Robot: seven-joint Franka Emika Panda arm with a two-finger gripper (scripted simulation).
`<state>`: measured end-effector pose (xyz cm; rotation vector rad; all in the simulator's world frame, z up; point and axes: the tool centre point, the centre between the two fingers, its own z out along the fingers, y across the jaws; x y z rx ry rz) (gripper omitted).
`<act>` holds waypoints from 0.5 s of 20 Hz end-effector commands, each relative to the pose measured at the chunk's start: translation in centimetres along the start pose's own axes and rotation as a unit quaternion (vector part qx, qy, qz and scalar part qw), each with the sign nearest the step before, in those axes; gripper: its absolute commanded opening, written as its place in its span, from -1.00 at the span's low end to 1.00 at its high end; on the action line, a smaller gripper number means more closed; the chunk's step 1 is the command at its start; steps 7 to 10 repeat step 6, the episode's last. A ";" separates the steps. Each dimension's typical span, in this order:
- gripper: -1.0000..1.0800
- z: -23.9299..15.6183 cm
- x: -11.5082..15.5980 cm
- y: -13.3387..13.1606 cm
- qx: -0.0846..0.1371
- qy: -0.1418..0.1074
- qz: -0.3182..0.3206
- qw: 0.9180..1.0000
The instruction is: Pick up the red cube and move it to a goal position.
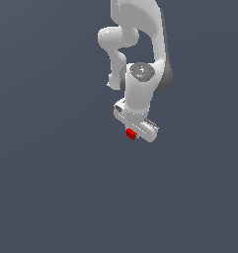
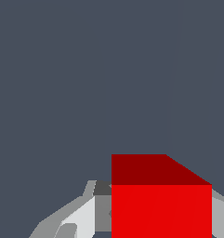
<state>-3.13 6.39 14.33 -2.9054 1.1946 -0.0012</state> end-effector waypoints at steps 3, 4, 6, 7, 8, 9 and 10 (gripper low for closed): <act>-1.00 -1.1 -0.7 -0.6 0.000 0.000 0.001 1.000; -1.00 -1.1 -0.7 -0.6 0.000 0.000 0.001 1.000; -1.00 -1.1 -0.7 -0.6 0.000 0.000 0.001 1.000; -1.00 -1.1 -0.7 -0.6 0.000 0.000 0.001 1.000; -1.00 -1.1 -0.7 -0.6 0.000 0.000 0.001 1.000; -1.00 -1.1 -0.7 -0.6 0.000 0.000 0.001 1.000; -1.00 -1.1 -0.7 -0.6 0.000 0.000 0.001 1.000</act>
